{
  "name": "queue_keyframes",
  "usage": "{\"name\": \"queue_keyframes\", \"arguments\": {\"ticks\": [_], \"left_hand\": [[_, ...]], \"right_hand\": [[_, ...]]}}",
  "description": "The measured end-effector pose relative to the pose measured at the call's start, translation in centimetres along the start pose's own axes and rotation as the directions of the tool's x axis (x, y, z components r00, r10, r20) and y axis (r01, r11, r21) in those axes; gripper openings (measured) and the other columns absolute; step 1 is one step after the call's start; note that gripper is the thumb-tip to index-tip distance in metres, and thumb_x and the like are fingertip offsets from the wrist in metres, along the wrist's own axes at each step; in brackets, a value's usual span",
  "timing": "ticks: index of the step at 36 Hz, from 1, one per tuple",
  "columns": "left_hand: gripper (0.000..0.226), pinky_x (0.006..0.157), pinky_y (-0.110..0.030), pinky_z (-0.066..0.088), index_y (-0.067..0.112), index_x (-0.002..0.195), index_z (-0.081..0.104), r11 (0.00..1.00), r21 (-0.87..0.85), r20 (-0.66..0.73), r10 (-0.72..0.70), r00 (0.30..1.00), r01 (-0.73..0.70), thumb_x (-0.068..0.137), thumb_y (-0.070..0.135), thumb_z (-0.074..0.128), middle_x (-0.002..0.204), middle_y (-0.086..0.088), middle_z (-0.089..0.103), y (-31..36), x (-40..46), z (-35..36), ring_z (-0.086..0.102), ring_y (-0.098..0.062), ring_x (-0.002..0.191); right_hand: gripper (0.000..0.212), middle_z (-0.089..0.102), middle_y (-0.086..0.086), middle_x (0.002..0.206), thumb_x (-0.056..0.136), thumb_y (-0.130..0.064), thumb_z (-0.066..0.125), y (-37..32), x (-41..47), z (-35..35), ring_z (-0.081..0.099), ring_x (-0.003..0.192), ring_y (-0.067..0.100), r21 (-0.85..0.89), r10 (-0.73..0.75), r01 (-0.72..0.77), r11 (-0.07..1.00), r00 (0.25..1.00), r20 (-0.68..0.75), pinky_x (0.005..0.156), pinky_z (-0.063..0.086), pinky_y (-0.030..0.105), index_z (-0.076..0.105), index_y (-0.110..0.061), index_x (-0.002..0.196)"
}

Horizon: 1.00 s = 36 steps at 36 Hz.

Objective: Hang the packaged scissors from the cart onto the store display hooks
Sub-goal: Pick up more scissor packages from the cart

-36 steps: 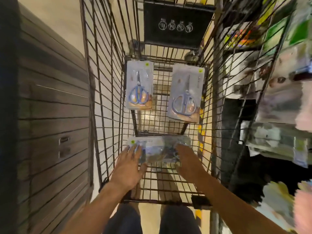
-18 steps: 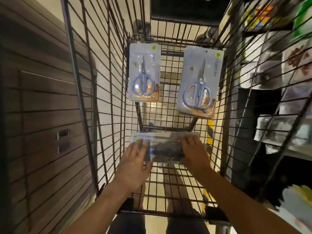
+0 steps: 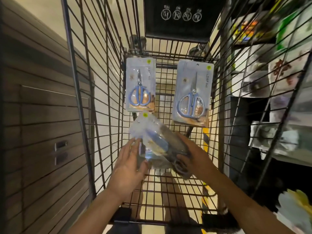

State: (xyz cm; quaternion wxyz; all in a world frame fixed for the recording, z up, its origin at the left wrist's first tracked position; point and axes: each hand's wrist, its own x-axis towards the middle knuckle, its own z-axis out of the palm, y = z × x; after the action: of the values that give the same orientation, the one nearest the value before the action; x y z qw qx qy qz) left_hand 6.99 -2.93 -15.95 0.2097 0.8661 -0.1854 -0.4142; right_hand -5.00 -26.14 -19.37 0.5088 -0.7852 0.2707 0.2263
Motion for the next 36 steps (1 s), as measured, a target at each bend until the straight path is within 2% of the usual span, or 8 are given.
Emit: {"name": "queue_keyframes", "arguments": {"ticks": [3, 6, 9, 18, 22, 28, 31, 36], "left_hand": [[0.078, 0.123, -0.029, 0.020, 0.039, 0.158, 0.015, 0.979, -0.195, 0.004, -0.058, 0.998, 0.058, 0.093, 0.066, 0.047, 0.161, 0.023, 0.020, 1.0, 0.0, -0.6, 0.010, 0.007, 0.148], [0.070, 0.099, -0.020, 0.047, 0.066, 0.139, 0.023, 0.843, -0.518, 0.045, -0.145, 0.988, 0.147, 0.089, 0.044, 0.066, 0.131, 0.047, 0.045, 2.8, 0.5, -1.3, 0.051, 0.009, 0.127], [0.087, 0.079, -0.021, 0.058, 0.055, 0.149, 0.024, 0.701, -0.698, 0.053, -0.154, 0.987, 0.147, 0.089, 0.018, 0.074, 0.118, 0.035, 0.063, 3.2, 0.9, -1.3, 0.065, 0.002, 0.112], [0.107, 0.087, -0.028, 0.059, 0.045, 0.155, 0.026, 0.564, -0.826, -0.085, -0.126, 0.988, 0.001, 0.080, -0.013, 0.075, 0.150, 0.012, 0.051, 3.9, 1.0, -2.3, 0.061, -0.010, 0.127], [0.103, 0.090, -0.036, 0.060, 0.049, 0.152, 0.031, 0.614, -0.789, -0.122, -0.127, 0.984, -0.019, 0.083, -0.015, 0.071, 0.153, 0.009, 0.049, 3.4, 0.9, -2.7, 0.057, -0.016, 0.132], [0.102, 0.106, -0.024, 0.048, 0.052, 0.154, 0.024, 0.767, -0.641, -0.197, -0.151, 0.969, -0.011, 0.087, -0.010, 0.070, 0.154, 0.025, 0.041, 2.7, 0.5, -2.7, 0.045, 0.000, 0.139], [0.102, 0.104, -0.003, 0.036, 0.049, 0.156, 0.023, 0.810, -0.586, -0.212, -0.149, 0.966, -0.003, 0.087, -0.012, 0.069, 0.150, 0.039, 0.037, 2.3, 0.2, -2.6, 0.040, 0.012, 0.137], [0.104, 0.112, -0.012, 0.032, 0.055, 0.154, 0.020, 0.839, -0.544, -0.197, -0.135, 0.971, 0.006, 0.088, -0.009, 0.069, 0.155, 0.036, 0.031, 2.0, -0.1, -2.3, 0.034, 0.007, 0.143]], "right_hand": [[0.079, 0.054, -0.011, 0.143, 0.093, -0.016, 0.071, -1.0, -0.2, 0.2, 0.061, 0.121, 0.011, 0.198, -0.004, 0.013, 0.980, 0.999, -0.045, 0.097, 0.055, 0.042, 0.027, -0.045, 0.153], [0.082, 0.053, -0.012, 0.143, 0.089, -0.015, 0.075, -2.1, -0.4, 0.9, 0.060, 0.125, 0.011, 0.416, 0.032, -0.009, 0.910, 0.998, -0.047, 0.095, 0.057, 0.046, 0.032, -0.044, 0.152], [0.082, 0.055, -0.008, 0.142, 0.089, -0.016, 0.076, -3.3, -0.6, 1.9, 0.061, 0.124, 0.015, 0.537, 0.067, -0.050, 0.842, 0.998, -0.013, 0.094, 0.059, 0.047, 0.033, -0.050, 0.150], [0.089, 0.051, -0.010, 0.148, 0.094, 0.006, 0.062, -5.8, -2.2, 4.0, 0.066, 0.118, 0.009, 0.663, -0.005, -0.083, 0.744, 0.991, 0.130, 0.085, 0.059, 0.029, 0.018, -0.039, 0.156], [0.084, 0.060, -0.016, 0.122, 0.089, -0.006, 0.073, -4.7, -1.6, 3.9, 0.068, 0.102, -0.001, 0.501, 0.051, -0.127, 0.856, 0.985, 0.163, 0.084, 0.059, 0.024, 0.030, -0.049, 0.148], [0.078, 0.053, -0.008, 0.136, 0.080, -0.019, 0.081, 1.4, 1.0, 4.5, 0.058, 0.122, 0.014, 0.094, 0.156, -0.152, 0.984, 0.987, -0.042, 0.091, 0.060, 0.033, 0.041, -0.039, 0.145], [0.073, 0.049, -0.008, 0.138, 0.077, -0.026, 0.081, 3.5, 2.2, 5.0, 0.046, 0.130, 0.014, -0.148, 0.082, -0.096, 0.984, 0.991, -0.102, 0.101, 0.052, 0.042, 0.045, -0.033, 0.141], [0.094, 0.039, 0.004, 0.155, 0.073, -0.041, 0.086, 4.5, 3.1, 5.9, 0.032, 0.145, 0.028, -0.428, -0.016, -0.015, 0.904, 0.998, -0.068, 0.119, 0.033, 0.050, 0.038, -0.022, 0.151]]}}
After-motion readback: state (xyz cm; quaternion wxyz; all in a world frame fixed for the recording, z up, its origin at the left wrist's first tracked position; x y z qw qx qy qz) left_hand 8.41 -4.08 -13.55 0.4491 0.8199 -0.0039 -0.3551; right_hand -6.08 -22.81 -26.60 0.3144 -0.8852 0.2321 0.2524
